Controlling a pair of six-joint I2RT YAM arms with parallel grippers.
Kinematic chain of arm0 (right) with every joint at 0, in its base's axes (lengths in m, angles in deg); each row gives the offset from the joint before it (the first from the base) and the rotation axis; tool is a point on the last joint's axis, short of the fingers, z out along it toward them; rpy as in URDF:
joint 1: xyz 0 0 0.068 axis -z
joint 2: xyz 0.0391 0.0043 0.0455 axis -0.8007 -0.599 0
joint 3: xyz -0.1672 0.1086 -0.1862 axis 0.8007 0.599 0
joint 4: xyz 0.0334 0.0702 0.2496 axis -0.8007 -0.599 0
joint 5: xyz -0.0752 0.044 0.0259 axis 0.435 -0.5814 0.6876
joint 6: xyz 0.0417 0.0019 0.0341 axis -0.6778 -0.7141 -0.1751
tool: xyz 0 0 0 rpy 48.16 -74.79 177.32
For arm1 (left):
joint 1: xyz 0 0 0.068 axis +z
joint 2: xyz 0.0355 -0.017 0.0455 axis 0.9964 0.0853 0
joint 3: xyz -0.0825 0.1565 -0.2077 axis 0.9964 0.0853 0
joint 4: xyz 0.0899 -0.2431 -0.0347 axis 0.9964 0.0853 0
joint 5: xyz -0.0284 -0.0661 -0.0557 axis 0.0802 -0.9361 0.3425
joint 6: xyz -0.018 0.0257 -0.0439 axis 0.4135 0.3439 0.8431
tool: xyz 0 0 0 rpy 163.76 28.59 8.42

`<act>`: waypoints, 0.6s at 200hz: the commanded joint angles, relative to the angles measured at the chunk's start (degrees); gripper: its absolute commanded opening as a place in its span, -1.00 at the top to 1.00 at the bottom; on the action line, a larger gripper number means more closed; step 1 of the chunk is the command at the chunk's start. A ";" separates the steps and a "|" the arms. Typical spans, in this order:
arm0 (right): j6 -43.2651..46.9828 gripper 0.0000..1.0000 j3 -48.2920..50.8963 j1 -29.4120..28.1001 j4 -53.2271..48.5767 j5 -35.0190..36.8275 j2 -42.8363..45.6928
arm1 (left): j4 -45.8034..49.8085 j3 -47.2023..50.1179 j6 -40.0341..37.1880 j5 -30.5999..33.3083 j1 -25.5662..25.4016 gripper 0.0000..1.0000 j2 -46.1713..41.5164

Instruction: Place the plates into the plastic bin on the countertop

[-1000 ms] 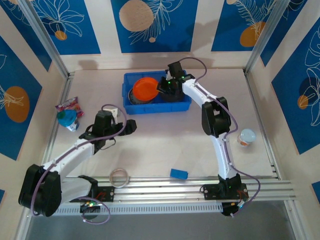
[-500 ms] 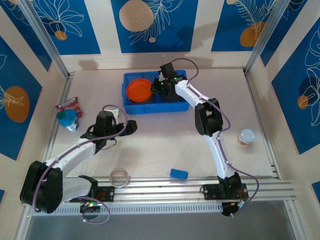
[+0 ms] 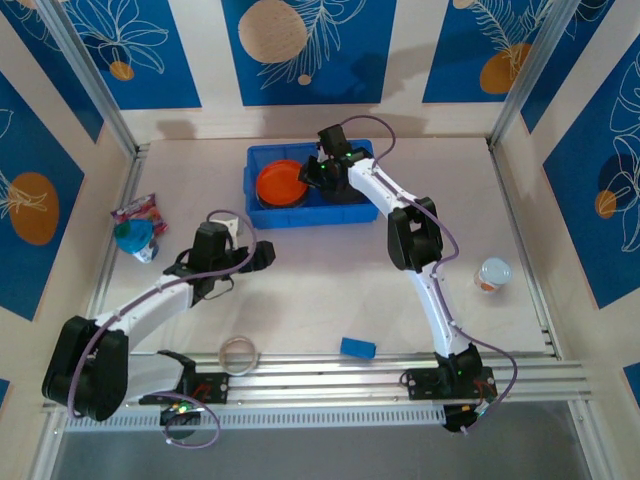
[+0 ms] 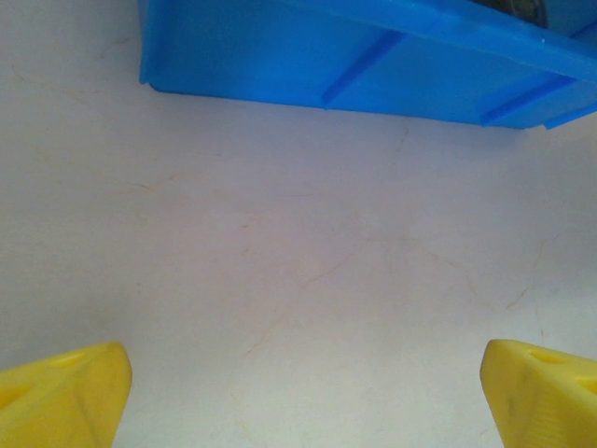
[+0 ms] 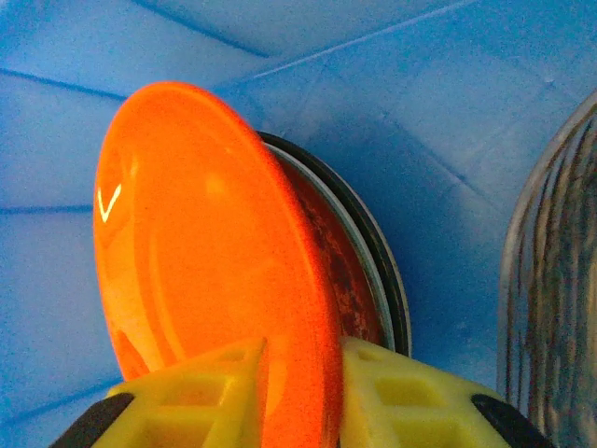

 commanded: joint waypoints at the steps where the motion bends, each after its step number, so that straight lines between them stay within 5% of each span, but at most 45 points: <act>1: 1.47 0.43 -2.01 -0.58 -2.43 1.26 0.70 | -1.99 -0.67 0.37 -1.45 0.47 -0.92 0.77; 120: 5.90 0.34 -2.63 -1.46 -8.37 8.01 3.24 | -2.79 -2.30 -0.21 -1.28 0.38 -0.93 2.39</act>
